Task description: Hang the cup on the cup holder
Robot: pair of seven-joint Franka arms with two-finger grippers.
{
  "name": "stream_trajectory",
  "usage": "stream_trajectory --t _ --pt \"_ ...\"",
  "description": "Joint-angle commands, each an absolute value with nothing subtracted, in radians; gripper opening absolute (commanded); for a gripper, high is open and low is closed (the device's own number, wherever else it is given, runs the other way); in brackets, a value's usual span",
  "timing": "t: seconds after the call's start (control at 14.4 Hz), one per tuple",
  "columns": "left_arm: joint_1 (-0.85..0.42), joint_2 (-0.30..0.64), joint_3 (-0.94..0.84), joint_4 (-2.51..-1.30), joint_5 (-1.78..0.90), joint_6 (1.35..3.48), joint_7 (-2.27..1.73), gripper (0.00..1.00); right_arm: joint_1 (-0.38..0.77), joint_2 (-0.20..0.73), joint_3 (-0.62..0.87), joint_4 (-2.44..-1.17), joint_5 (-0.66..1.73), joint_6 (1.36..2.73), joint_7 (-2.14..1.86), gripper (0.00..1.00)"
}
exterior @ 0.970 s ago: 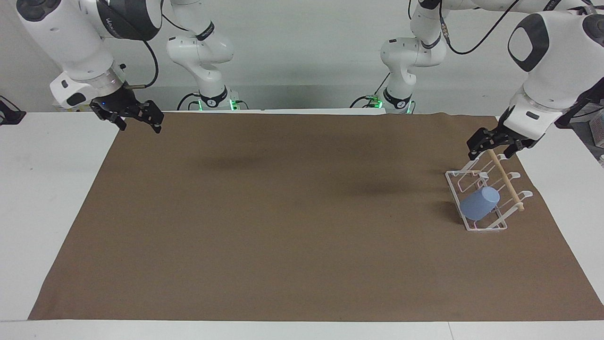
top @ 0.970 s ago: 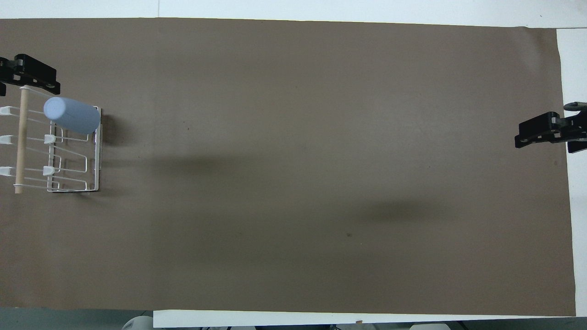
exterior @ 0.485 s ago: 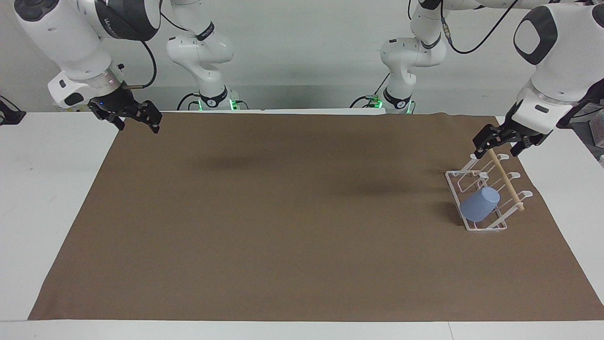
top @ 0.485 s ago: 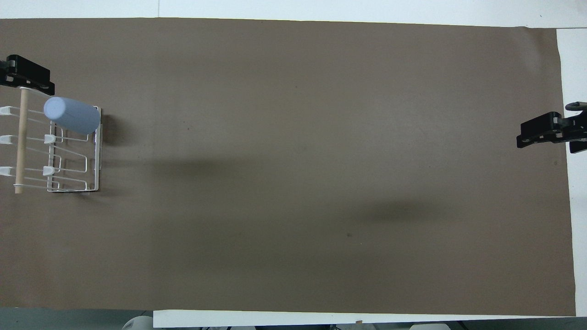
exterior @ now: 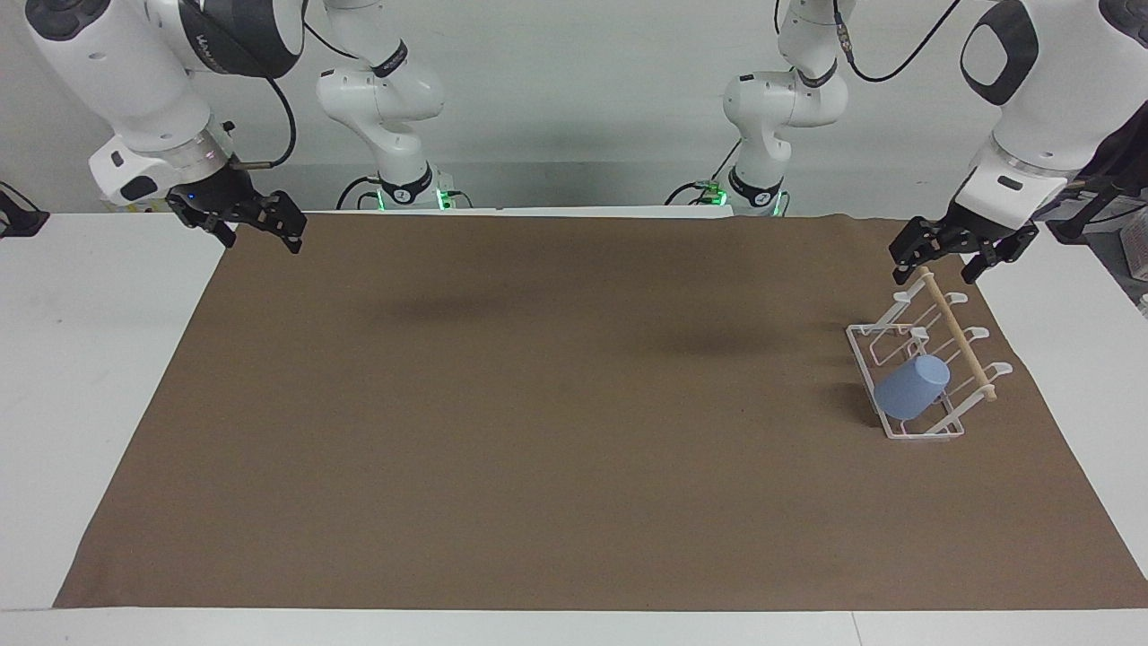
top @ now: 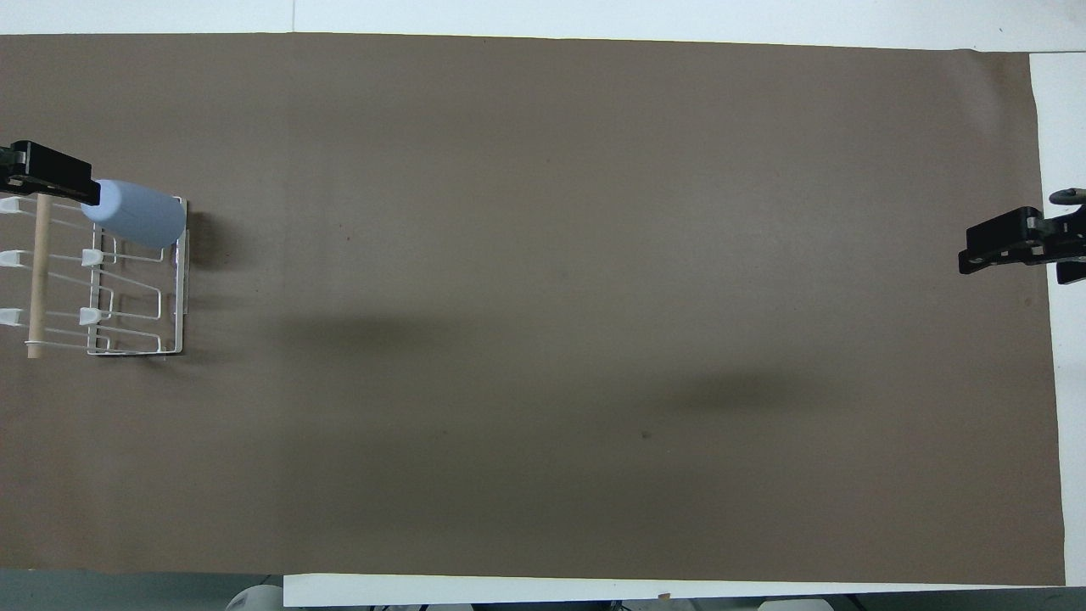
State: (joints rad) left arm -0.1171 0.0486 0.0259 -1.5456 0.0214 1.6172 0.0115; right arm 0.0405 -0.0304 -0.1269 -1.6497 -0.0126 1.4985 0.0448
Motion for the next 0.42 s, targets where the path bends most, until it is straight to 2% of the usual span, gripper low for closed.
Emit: stream_trajectory --t 0.0,0.35 --pt "-0.107 0.031 0.021 -1.569 0.005 1.638 -0.002 1.00 0.021 -0.044 -0.110 -1.671 -0.031 1.516 0.051 0.99" --pt "-0.107 0.031 0.023 -1.566 0.005 1.634 -0.002 1.00 0.021 -0.043 -0.109 -1.669 -0.032 1.517 0.051 0.99"
